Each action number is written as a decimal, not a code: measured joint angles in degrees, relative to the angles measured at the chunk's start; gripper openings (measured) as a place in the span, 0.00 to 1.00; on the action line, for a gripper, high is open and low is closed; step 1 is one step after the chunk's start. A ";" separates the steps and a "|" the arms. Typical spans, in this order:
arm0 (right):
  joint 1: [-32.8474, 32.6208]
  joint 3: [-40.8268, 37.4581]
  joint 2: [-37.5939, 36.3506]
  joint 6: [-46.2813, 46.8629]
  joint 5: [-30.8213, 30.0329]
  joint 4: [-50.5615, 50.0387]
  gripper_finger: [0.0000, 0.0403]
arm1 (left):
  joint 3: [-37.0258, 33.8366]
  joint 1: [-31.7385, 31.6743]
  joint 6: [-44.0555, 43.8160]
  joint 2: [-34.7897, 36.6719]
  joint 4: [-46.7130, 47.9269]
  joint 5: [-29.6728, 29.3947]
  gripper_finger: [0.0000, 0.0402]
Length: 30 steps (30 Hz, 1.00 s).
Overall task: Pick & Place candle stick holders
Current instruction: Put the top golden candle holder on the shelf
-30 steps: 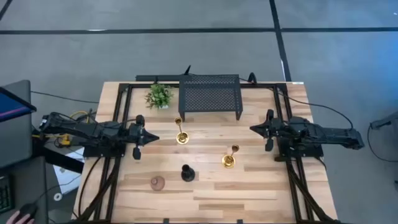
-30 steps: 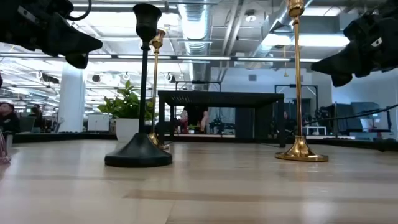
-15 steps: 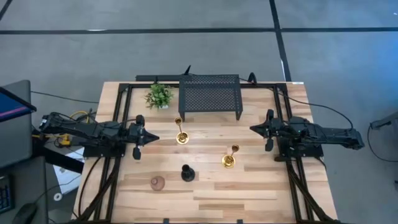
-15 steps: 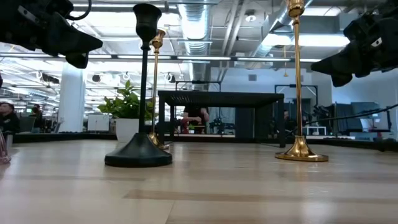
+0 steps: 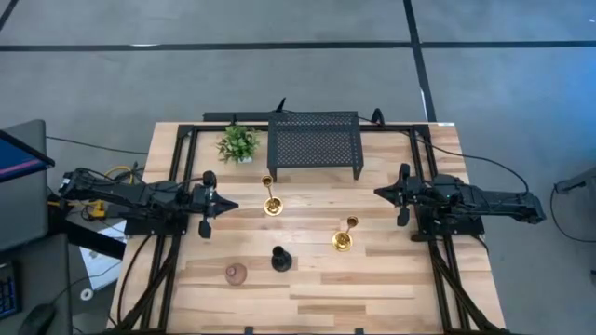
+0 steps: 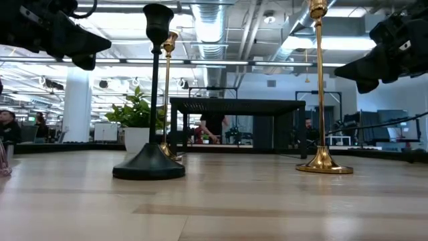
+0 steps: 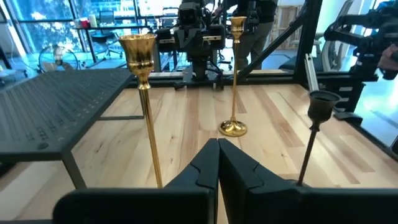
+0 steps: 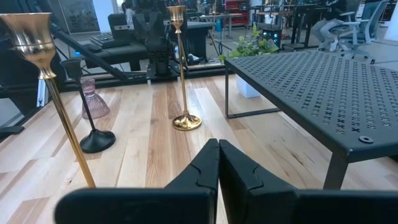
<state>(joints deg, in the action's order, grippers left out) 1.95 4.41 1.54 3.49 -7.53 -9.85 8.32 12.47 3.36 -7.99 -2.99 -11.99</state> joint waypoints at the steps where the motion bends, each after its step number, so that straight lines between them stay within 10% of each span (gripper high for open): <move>1: -0.01 0.01 -0.01 0.00 0.00 0.00 0.00 | 0.00 0.00 0.37 0.00 -0.31 -0.06 0.01; 10: 0.00 0.01 0.00 0.00 -0.02 0.02 0.00 | 0.02 0.00 0.46 -4.74 -3.60 -11.08 0.10; 30: 0.01 0.01 0.00 -0.02 -0.50 0.04 0.00 | 0.04 -0.09 -0.81 -28.81 -26.87 -11.67 0.48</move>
<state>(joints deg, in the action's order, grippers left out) 1.96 4.42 1.54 3.46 -8.03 -9.80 8.36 12.38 2.54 -36.80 -29.86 -23.66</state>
